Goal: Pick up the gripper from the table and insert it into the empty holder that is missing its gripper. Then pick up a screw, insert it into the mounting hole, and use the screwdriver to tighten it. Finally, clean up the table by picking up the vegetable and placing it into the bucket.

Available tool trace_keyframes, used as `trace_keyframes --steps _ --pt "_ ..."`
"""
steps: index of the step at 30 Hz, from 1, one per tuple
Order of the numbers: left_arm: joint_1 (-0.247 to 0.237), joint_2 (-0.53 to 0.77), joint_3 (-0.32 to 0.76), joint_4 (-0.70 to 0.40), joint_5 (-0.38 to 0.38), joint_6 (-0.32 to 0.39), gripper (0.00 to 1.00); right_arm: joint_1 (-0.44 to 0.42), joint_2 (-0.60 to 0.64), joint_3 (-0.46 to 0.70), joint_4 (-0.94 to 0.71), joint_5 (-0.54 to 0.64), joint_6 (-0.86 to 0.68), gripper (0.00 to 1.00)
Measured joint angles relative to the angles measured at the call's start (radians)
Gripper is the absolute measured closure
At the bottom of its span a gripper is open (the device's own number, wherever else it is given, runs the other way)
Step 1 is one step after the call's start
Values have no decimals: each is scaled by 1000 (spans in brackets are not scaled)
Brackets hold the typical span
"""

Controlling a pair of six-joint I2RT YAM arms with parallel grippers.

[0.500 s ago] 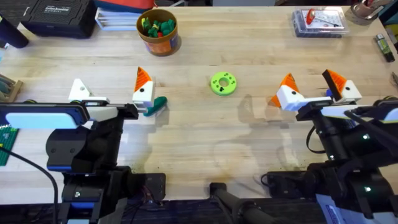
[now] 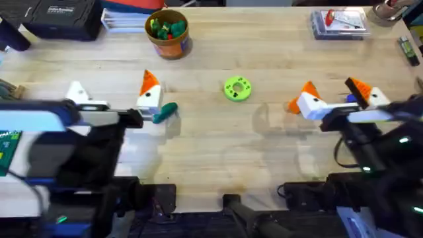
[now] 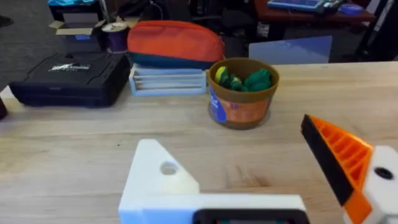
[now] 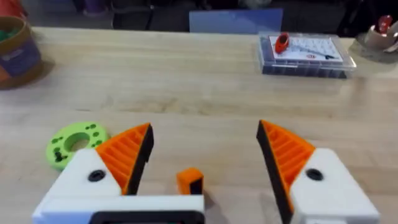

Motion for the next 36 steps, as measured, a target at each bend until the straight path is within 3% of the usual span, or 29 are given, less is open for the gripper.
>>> trace_keyframes --steps 6,10,19,20,24,25,29,30,31,33,36 --pt "0 219 348 -283 83 0 15 0 199 354 -342 0 0 9" --pt "0 434 523 -470 188 0 15 0 360 539 -455 0 0 8" --pt "0 743 570 -575 364 -8 16 0 485 593 -471 0 0 7" --pt "0 798 570 -567 391 -7 241 0 485 593 -471 0 0 7" --pt "0 816 570 -531 408 12 849 0 485 593 -472 0 0 9" --pt "0 813 570 -522 410 24 778 0 485 593 -473 0 0 9" --pt "-3 781 570 -456 460 26 146 0 485 593 -477 0 0 8" --pt "-8 769 570 -415 486 24 48 0 485 593 -478 0 0 8" --pt "-27 740 570 -267 576 26 16 0 485 593 -478 0 0 7" --pt "-39 731 571 -142 636 26 15 0 485 593 -478 0 0 7" --pt "-43 725 573 -54 690 26 15 0 485 593 -478 0 0 7"
